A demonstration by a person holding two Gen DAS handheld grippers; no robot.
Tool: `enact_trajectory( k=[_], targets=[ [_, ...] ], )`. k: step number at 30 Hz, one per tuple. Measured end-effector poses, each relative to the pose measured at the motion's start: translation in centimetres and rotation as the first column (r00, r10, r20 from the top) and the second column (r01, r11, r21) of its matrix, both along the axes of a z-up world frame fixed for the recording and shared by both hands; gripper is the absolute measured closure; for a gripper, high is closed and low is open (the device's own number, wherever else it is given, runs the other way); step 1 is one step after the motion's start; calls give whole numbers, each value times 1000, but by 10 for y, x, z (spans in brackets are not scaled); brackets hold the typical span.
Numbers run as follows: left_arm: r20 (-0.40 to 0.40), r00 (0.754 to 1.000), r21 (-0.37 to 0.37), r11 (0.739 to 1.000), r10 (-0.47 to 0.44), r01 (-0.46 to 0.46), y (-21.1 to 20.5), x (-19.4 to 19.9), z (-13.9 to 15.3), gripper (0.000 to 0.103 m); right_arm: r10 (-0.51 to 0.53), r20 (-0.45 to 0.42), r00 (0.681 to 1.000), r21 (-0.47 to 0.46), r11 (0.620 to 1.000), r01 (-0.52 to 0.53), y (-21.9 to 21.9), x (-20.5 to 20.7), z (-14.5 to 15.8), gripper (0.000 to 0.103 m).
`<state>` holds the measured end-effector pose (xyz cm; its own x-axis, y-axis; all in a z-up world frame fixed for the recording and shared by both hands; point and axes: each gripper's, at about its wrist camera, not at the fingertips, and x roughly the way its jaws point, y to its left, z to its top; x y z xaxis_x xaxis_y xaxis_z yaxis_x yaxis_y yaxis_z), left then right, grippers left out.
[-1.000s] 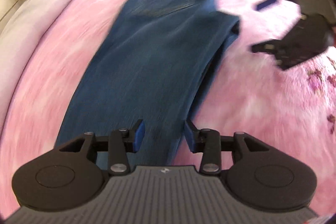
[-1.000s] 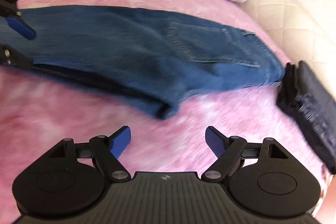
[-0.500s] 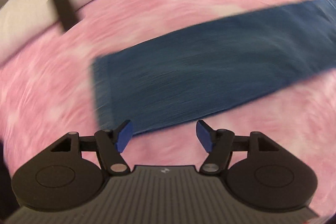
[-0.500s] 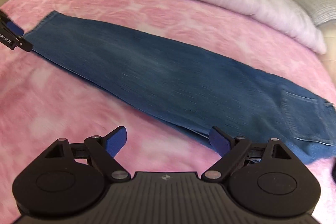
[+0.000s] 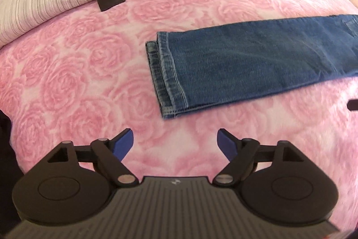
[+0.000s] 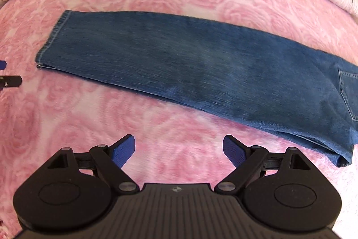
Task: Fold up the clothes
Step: 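Move the right gripper over the bed to the jeans leg hems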
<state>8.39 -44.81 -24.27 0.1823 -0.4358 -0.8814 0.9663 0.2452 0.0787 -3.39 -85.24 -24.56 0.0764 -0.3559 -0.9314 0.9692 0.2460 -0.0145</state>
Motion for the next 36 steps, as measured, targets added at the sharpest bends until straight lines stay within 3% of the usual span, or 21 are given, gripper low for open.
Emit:
enact_trajectory(
  k=[6, 14, 18, 20, 23, 26, 33, 36],
  targets=[
    [24, 1000, 11, 1000, 1, -1, 12, -8, 6, 4, 10, 13, 1000, -5, 1000, -10, 4, 9, 5, 15],
    [127, 991, 36, 999, -44, 40, 27, -15, 35, 1, 72, 76, 995, -6, 997, -71, -5, 23, 2, 15],
    [183, 975, 52, 992, -124, 117, 32, -10, 41, 1, 213, 81, 974, -110, 973, -203, -8, 55, 12, 16],
    [219, 959, 63, 983, -181, 171, 34, -7, 40, 1, 296, 81, 952, -161, 946, -280, -6, 75, 16, 25],
    [254, 933, 70, 967, -253, 243, 35, 2, 37, 1, 424, 52, 904, -212, 890, -405, -1, 115, 14, 36],
    [244, 927, 39, 958, -285, 284, 35, 18, 33, 1, 500, -14, 866, -266, 833, -485, 2, 155, 3, 46],
    [187, 932, -42, 945, -312, 324, 38, 54, 23, 1, 522, -177, 834, -290, 782, -551, -1, 240, -40, 46],
    [168, 939, -75, 946, -300, 316, 46, 73, 24, 1, 512, -239, 825, -277, 779, -563, -2, 265, -58, 46]
  ],
)
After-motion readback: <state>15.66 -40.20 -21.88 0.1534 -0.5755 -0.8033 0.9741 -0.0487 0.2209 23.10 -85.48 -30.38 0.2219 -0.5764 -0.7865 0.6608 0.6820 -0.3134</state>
